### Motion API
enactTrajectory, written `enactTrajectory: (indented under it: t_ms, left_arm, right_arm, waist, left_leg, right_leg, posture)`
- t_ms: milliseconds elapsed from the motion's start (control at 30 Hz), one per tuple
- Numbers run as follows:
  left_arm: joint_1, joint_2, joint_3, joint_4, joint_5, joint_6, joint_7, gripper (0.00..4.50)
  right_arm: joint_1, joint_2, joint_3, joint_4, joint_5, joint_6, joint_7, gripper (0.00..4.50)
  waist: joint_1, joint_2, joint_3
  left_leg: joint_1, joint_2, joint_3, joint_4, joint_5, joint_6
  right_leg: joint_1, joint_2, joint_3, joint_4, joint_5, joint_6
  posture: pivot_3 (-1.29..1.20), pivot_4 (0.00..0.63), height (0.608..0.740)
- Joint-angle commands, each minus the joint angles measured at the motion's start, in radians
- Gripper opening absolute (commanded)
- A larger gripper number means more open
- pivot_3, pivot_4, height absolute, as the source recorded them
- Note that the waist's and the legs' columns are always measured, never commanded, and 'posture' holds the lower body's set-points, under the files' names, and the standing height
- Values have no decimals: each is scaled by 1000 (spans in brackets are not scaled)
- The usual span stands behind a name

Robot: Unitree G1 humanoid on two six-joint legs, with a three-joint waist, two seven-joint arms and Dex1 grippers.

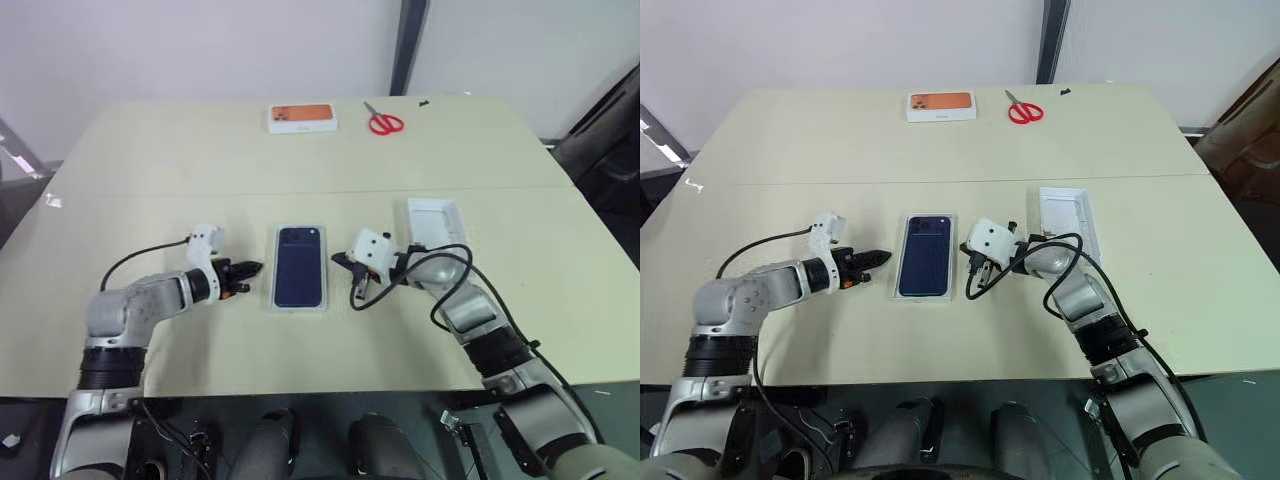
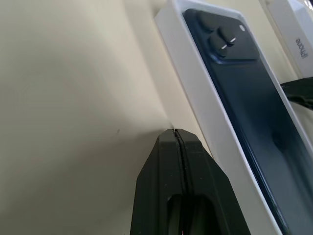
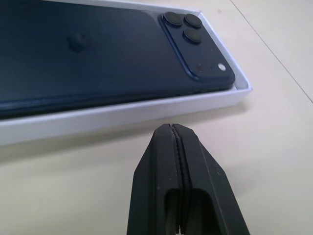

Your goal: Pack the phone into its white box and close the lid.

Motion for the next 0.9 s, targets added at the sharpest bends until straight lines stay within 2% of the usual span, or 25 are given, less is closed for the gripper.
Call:
enactTrajectory:
  t_ms: [33,300,633,900]
  left_arm:
    - [8,-31,-68,-50,33,-64,-50,35]
    - [-43,-153,-128,5,81,-105,-46,35]
    - [-183,-338,-175,222,186,-206,-60,35]
    - [-210,-405,-205,283,252,-243,-100,35]
  right_arm:
    - [-14,3,-5,-14,-5,-13,-5,0]
    - [-11,-50,-48,-5,-2,-9,-4,0]
    - [26,-116,-79,7,-23,-22,-14,0]
    - [51,-155,-101,16,-47,-35,-29,0]
  waist:
    - [-1,0,0]
    - [8,0,0]
    - [22,0,0]
    - [24,0,0]
  left_leg:
    - [0,0,0,0,0,0]
    - [0,0,0,0,0,0]
    - [0,-1,0,2,0,1]
    - [0,-1,0,2,0,1]
  right_leg:
    - [0,0,0,0,0,0]
    - [0,0,0,0,0,0]
    - [2,0,-1,0,0,0]
    - [3,0,-1,0,0,0]
  posture:
    - [0,150,734]
    - [0,150,734]
    - [0,150,734]
    - [0,150,734]
